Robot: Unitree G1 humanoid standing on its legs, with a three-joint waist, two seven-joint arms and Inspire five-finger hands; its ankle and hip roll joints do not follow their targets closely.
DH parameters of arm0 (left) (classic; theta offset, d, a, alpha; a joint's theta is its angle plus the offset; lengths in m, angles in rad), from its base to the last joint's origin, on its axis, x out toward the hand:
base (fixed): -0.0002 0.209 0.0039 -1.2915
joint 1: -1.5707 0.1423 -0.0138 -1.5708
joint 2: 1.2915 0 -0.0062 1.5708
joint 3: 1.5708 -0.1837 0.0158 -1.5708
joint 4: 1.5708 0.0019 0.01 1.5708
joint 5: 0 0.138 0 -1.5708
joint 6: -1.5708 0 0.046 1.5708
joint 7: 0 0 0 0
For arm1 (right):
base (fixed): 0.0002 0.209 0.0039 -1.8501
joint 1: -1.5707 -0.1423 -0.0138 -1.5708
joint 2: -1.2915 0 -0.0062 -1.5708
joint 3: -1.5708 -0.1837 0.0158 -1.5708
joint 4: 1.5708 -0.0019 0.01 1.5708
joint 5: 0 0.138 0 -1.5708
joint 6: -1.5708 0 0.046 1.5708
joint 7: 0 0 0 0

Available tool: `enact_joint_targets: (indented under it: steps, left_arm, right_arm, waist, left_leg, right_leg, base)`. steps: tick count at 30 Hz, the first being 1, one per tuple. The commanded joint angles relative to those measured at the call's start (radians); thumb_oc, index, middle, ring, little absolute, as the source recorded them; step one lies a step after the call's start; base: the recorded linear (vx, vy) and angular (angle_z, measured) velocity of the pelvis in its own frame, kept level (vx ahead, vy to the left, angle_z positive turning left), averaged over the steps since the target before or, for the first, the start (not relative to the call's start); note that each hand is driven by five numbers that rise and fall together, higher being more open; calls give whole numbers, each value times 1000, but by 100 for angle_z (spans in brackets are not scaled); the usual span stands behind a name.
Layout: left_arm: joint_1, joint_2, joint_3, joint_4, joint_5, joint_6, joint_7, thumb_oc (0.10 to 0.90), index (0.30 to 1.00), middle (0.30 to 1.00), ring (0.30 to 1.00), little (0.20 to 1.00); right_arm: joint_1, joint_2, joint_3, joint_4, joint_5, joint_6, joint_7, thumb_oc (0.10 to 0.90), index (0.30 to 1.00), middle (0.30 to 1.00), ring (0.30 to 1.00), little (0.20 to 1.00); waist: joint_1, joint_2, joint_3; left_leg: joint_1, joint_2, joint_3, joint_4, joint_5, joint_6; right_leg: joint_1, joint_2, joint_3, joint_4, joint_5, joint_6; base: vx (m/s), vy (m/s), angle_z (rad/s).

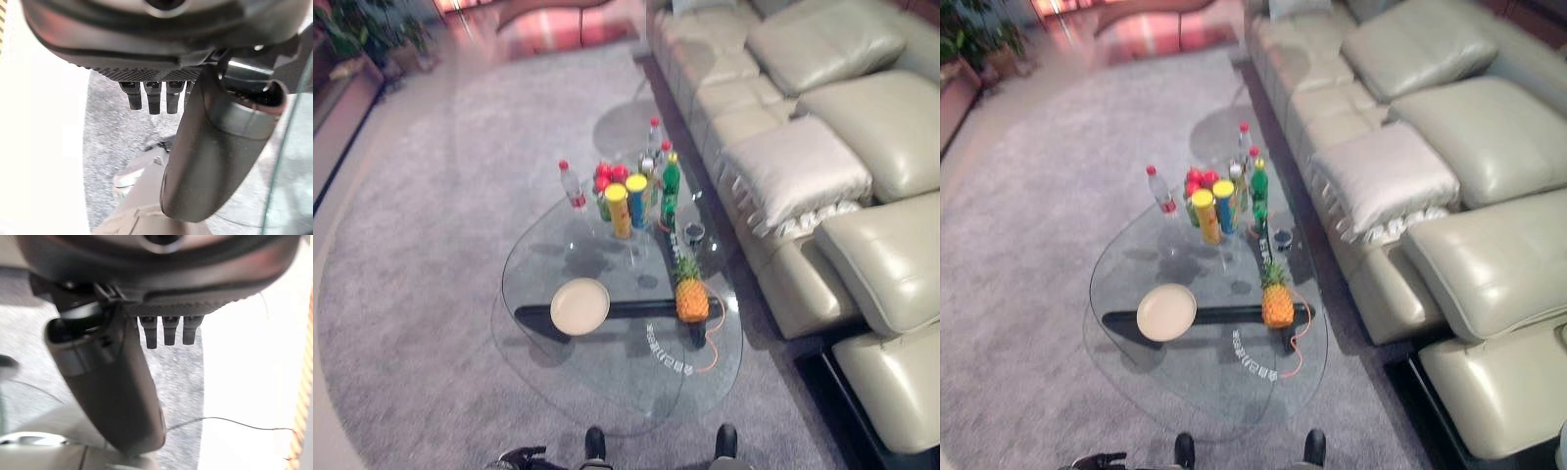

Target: Pick up the fruit to the plate

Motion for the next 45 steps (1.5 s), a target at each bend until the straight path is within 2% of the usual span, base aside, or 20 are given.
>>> enact_joint_targets:
  steps: [1,6,7,9,15,19,22,25,34,45]
  left_arm:
    - [-38,7,-14,51,-63,28,4,800,900,900,900,900]
    - [-89,21,-28,26,-161,-3,-77,800,900,900,900,900]
    - [-93,22,-29,25,-170,-6,-77,800,900,900,900,900]
    - [-137,35,-36,13,-235,-21,-79,800,900,900,900,900]
    - [-235,73,7,-41,-430,-50,-35,800,900,900,900,900]
    - [-273,89,41,-96,-518,-73,19,800,900,900,900,900]
    - [-289,93,54,-127,-551,-102,67,800,900,900,900,900]
    - [-293,92,58,-134,-562,-122,96,800,900,900,900,900]
    - [-336,112,88,-156,-600,-202,226,800,900,900,900,900]
    - [-369,117,86,-162,-594,-204,262,800,900,900,900,900]
  right_arm:
    - [-69,-57,18,25,-21,19,-17,800,900,900,900,900]
    - [-119,-92,31,-4,22,0,-19,800,900,900,900,900]
    - [-122,-94,31,-6,26,0,-19,800,900,900,900,900]
    - [-163,-115,31,-27,69,-26,-41,800,900,900,900,900]
    - [-258,-143,6,-99,186,-150,-155,800,900,900,900,900]
    - [-293,-141,-6,-149,210,-214,-226,800,900,900,900,900]
    - [-311,-132,-4,-186,230,-233,-258,800,900,900,900,900]
    - [-324,-137,-4,-188,255,-229,-243,800,900,900,900,900]
    - [-387,-164,1,-176,302,-274,-232,800,900,900,900,900]
    - [-469,-196,9,-178,359,-291,-263,800,900,900,900,900]
  waist:
    - [-11,-23,91]
    - [-6,-16,164]
    - [-5,-16,167]
    - [4,-17,211]
    - [0,-34,291]
    - [-1,-44,315]
    - [-1,-52,316]
    - [0,-52,316]
    - [9,-48,316]
    - [21,-43,316]
  left_leg:
    - [-60,25,-31,-2,3,-11]
    - [-113,15,-37,-2,-1,-6]
    - [-115,15,-37,-2,-1,-6]
    - [-151,17,-35,4,12,-6]
    - [-334,17,-69,194,-24,-7]
    - [-433,11,-89,291,-46,-3]
    - [-519,9,-114,363,-64,-1]
    - [-554,10,-123,396,-75,0]
    - [-673,10,-156,493,-90,7]
    - [-706,6,-171,524,-98,8]
  right_leg:
    - [-42,-50,8,2,1,25]
    - [-109,-47,25,43,-20,14]
    - [-113,-47,25,46,-21,14]
    - [-171,-55,30,94,-34,12]
    - [-345,-60,63,243,-60,10]
    - [-446,-60,77,330,-75,12]
    - [-531,-49,93,395,-88,6]
    - [-568,-48,100,429,-100,2]
    - [-683,-48,113,536,-129,-17]
    - [-716,-60,107,557,-128,-19]
  base:
    - [-91,21,0]
    - [-85,27,1]
    - [-91,24,0]
    - [-124,3,-1]
    - [-123,-44,0]
    - [-70,-48,6]
    - [-38,-60,6]
    - [-8,-21,-2]
    - [-21,-29,3]
    - [-17,-27,1]
